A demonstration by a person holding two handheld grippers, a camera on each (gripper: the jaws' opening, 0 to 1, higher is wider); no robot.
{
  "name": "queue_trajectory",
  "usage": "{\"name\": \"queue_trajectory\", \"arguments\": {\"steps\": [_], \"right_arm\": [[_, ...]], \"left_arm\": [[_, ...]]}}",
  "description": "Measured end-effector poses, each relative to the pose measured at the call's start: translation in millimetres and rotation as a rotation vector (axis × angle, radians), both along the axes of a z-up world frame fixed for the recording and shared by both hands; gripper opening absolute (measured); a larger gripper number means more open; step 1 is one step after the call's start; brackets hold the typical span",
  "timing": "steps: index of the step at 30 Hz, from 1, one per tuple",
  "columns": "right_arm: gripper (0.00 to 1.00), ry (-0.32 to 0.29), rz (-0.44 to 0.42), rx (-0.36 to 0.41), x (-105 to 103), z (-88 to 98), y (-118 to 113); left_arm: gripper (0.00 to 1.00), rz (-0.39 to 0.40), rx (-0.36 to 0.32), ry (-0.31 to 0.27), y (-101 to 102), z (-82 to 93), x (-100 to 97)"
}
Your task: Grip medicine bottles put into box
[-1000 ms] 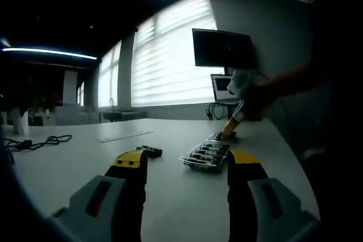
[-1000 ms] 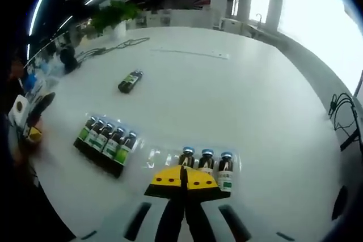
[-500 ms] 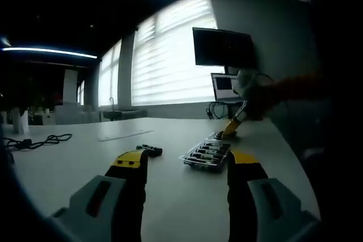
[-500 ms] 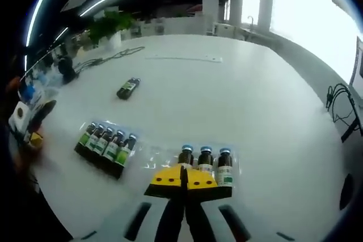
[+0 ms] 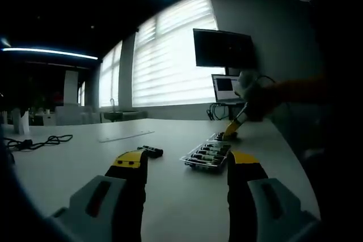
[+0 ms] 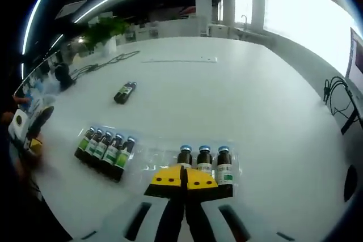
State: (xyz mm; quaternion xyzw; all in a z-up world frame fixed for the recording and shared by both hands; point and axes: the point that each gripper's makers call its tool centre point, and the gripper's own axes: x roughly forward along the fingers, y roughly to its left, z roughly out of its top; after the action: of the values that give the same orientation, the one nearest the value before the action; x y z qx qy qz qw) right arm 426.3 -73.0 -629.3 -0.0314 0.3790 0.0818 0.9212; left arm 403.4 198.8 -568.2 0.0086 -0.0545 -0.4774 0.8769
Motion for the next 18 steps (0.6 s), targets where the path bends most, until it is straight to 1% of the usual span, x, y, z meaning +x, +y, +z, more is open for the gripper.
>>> {"name": "queue_trajectory", "arguments": {"steps": [7,10,11,13,15,18], "right_arm": [[0.00,-0.020,-0.020,0.004,-0.3,0.4,-1.5],[0.00,-0.015,-0.031,0.008,-0.1,1.5,-0.7],[0.00,-0.014,-0.047,0.012,1.2,1.1,-2.6],[0.00,-0.031,-0.031,-0.005,2.8,1.4,0.8],[0.00,-0.028,-0.029,0.006,4.9,1.9,5.8],[0.06,-0.038,-0.007,-0.019,8.9,5.2,10.9]], "left_arm": [[0.49,0.002,-0.003,-0.002,0.6,0.9,0.2],[0.49,0.003,-0.003,-0.001,0.7,0.9,0.3],[0.49,0.002,-0.002,-0.002,0.5,0.8,-0.1],[0.49,0.002,0.003,-0.004,0.1,0.4,-0.5],[0.49,0.001,0.007,-0.007,-0.2,0.2,-0.7],[0.49,0.000,0.006,-0.006,-0.2,0.3,-0.8]]}}
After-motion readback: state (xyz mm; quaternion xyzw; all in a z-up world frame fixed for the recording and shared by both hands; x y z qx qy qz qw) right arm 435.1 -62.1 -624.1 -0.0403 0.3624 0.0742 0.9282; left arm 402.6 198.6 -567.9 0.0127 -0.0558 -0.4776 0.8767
